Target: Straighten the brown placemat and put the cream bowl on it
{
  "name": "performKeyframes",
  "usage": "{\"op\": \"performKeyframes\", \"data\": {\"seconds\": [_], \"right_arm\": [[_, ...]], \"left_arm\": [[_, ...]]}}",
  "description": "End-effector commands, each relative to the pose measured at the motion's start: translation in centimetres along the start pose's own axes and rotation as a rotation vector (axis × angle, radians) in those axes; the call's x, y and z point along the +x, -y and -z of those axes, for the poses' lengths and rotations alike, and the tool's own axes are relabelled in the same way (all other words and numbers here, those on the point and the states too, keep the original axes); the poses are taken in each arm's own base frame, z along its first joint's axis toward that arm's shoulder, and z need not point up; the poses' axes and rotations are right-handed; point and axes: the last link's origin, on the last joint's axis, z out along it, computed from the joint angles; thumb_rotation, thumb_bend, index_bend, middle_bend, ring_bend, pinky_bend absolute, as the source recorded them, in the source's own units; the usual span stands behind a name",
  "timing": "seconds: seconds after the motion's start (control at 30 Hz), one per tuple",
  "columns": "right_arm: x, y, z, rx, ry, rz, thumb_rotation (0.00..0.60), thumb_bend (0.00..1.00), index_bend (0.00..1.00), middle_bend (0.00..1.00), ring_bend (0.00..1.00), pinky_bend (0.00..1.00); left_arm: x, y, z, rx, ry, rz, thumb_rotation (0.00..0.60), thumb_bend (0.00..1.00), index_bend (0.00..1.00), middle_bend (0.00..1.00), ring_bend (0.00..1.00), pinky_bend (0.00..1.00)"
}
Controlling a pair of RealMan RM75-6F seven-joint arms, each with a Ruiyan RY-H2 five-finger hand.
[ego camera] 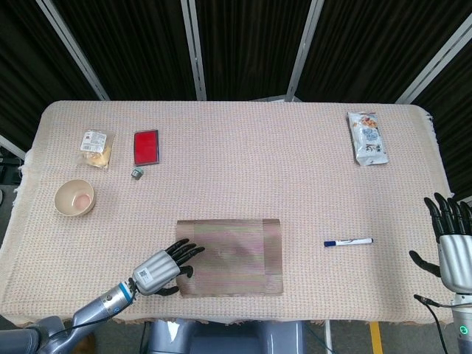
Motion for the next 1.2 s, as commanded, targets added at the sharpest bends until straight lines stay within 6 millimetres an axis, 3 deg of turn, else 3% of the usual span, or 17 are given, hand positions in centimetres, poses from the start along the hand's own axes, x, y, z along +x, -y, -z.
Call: {"op": "performKeyframes", "data": {"seconds": [0.03,0.37,0.87,1.2], "right_arm": [[0.0,0.0,0.0,0.0,0.0,0.0,0.6,0.0,0.0,0.0,0.0,0.0],[0.0,-0.1,0.0,-0.002,-0.001,0.0,0.6,0.0,0.0,0.0,0.0,0.0],[0.1,-0.1,0.0,-0.004,-0.003,-0.002,0.6,0.0,0.0,0.0,0.0,0.0],[0.1,-0.2,0.0,-0.003,-0.001,-0.002,0.6,0.0,0.0,0.0,0.0,0.0]], "left_arm": [[0.0,-0.2,-0.1,-0.001,0.009,-0.002,0.6,0.23,0.44,0.0,0.0,0.0],[-0.5,-0.6,-0.2,-0.004,0.042,-0.003,0.6,0.23,0.44,0.0,0.0,0.0],[0.8,-2.8,0.4,-0.059,0.031,0.06,0.6,0.23,0.44,0.0,0.0,0.0],[0.8,-2.0,0.4,-0.024,0.023,0.05,0.6,0.23,0.42,0.0,0.0,0.0]]}}
